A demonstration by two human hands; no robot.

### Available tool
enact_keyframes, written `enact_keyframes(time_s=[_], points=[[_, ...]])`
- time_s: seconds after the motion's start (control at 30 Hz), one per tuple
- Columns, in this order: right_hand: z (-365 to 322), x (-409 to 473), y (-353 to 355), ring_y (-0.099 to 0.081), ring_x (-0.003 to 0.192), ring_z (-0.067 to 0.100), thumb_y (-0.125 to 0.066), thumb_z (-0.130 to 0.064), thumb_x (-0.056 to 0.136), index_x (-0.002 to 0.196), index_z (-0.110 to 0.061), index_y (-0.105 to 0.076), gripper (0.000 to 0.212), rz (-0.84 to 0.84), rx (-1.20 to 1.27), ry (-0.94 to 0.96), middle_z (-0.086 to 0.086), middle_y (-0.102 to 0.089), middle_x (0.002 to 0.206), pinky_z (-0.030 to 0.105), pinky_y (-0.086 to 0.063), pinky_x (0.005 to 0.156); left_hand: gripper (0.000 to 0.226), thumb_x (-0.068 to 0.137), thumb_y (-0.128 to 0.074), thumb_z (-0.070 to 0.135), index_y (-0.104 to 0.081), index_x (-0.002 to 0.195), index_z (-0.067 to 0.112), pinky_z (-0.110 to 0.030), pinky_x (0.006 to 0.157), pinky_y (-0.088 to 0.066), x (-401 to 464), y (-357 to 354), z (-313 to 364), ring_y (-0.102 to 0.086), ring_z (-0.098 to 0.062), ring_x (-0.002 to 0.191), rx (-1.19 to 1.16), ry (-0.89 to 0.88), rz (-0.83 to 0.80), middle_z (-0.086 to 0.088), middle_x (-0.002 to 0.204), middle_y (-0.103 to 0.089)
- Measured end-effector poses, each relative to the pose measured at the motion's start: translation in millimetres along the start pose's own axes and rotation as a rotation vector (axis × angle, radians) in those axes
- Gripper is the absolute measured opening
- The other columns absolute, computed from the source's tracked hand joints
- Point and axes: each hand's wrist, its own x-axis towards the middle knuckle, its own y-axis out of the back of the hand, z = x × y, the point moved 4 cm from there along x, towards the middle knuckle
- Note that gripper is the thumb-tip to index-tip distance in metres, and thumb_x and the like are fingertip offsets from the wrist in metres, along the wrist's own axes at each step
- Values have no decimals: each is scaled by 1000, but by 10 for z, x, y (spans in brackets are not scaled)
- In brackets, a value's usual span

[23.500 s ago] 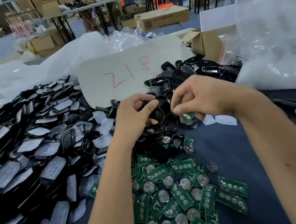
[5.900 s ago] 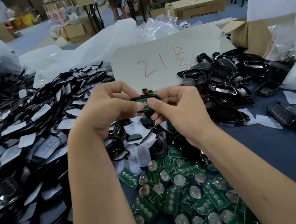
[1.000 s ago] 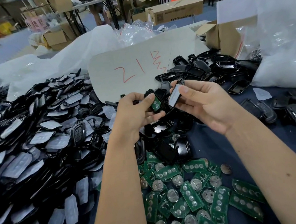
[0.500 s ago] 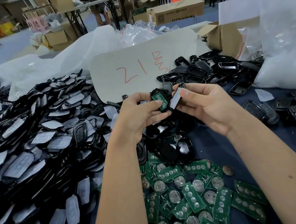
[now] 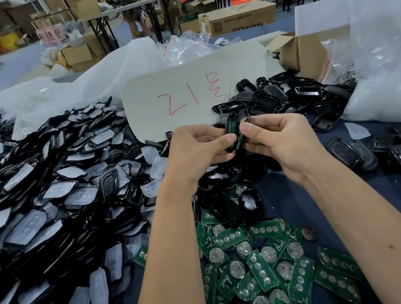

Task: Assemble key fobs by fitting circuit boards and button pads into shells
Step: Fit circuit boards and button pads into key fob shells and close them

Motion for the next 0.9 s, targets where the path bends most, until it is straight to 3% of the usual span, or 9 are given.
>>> enact_keyframes(time_s=[0.17,0.33,0.47,0.53,0.67,0.8,0.9], points=[[25,5,22,-77,83,18,-90,-18,77,94,-13,-80,20,83,-131,49,7,-81,88,28,-63,72,5,85,-83,6,-80,87,9,-27,69,-62,15,-60,16,-77,-23,78,130,-81,-17,-12,83,-79],[2,15,86,-79,86,24,-95,-25,73,88,-18,-82,21,124,-205,89,5,-81,87,30,-63,70,10,85,-82,2,-79,87,11,-29,74,-63,8,-140,28,-77,-20,80,235,-161,-68,-10,84,-78],[-8,3,103,-78,83,26,-96,-51,55,86,-18,-81,48,213,-324,118,3,-80,81,50,-65,80,20,70,-95,17,-79,79,24,-18,69,-58,0,-174,69,-71,-2,69,457,-250,-42,11,73,-75],[-20,-5,96,-78,78,22,-93,-59,53,82,-20,-79,51,245,-421,135,0,-78,77,48,-64,78,18,70,-94,18,-79,80,23,-23,67,-60,13,-173,67,-73,-8,67,490,-263,-24,6,71,-75],[-81,-41,69,-71,68,3,-91,-64,62,77,-23,-74,47,298,-694,220,-9,-74,68,27,-58,67,16,74,-91,12,-79,80,19,-28,66,-62,16,-146,34,-75,-15,63,510,-238,-8,0,69,-75],[-81,-21,68,-75,72,15,-85,-59,76,92,-26,-76,37,171,-700,239,-7,-75,80,34,-60,73,37,73,-92,13,-74,64,43,-17,63,-57,15,-48,35,-72,-7,63,528,-215,32,14,66,-73],[-67,16,69,-74,70,17,-79,-40,90,114,-36,-76,24,-29,-617,244,-8,-74,96,24,-53,63,50,74,-90,12,-72,67,58,-14,63,-56,-17,-37,74,-71,-2,62,520,-224,-2,18,67,-73]])
